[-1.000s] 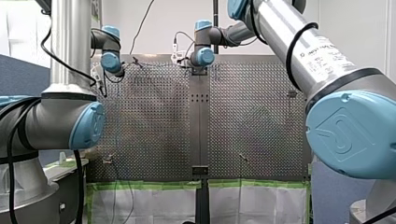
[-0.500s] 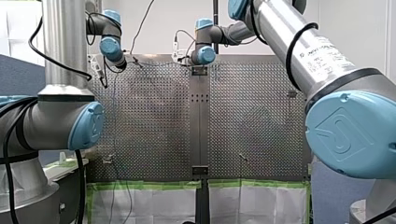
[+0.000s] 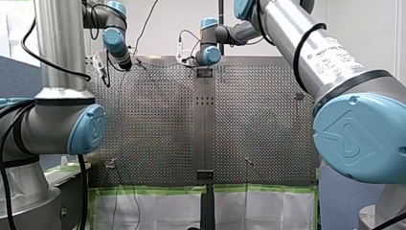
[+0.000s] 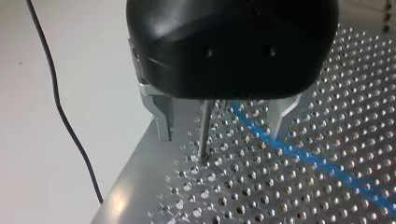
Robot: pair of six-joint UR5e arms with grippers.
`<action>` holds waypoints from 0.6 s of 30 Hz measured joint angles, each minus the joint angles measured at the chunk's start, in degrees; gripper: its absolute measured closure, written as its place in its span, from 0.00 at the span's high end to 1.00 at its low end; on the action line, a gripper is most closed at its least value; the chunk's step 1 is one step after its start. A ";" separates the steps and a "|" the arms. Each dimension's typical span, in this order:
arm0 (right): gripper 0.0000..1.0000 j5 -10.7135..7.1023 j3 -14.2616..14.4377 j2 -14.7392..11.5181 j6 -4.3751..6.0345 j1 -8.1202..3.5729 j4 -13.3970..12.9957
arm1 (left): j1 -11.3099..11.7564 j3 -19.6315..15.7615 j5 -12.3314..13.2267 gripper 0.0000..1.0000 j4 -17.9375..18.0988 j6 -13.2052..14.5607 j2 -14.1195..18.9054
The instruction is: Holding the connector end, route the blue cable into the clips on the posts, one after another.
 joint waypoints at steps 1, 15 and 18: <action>0.00 0.00 0.00 0.00 0.00 0.01 0.13 | -0.05 -0.05 0.01 1.00 -0.58 0.02 0.51; 0.00 -0.50 -0.04 0.01 0.00 -0.09 0.65 | -2.43 -0.13 2.24 1.00 -9.38 2.29 5.16; 0.00 -0.70 -0.03 0.01 0.11 -0.12 0.65 | -2.96 -0.15 1.03 1.00 -10.96 3.88 5.10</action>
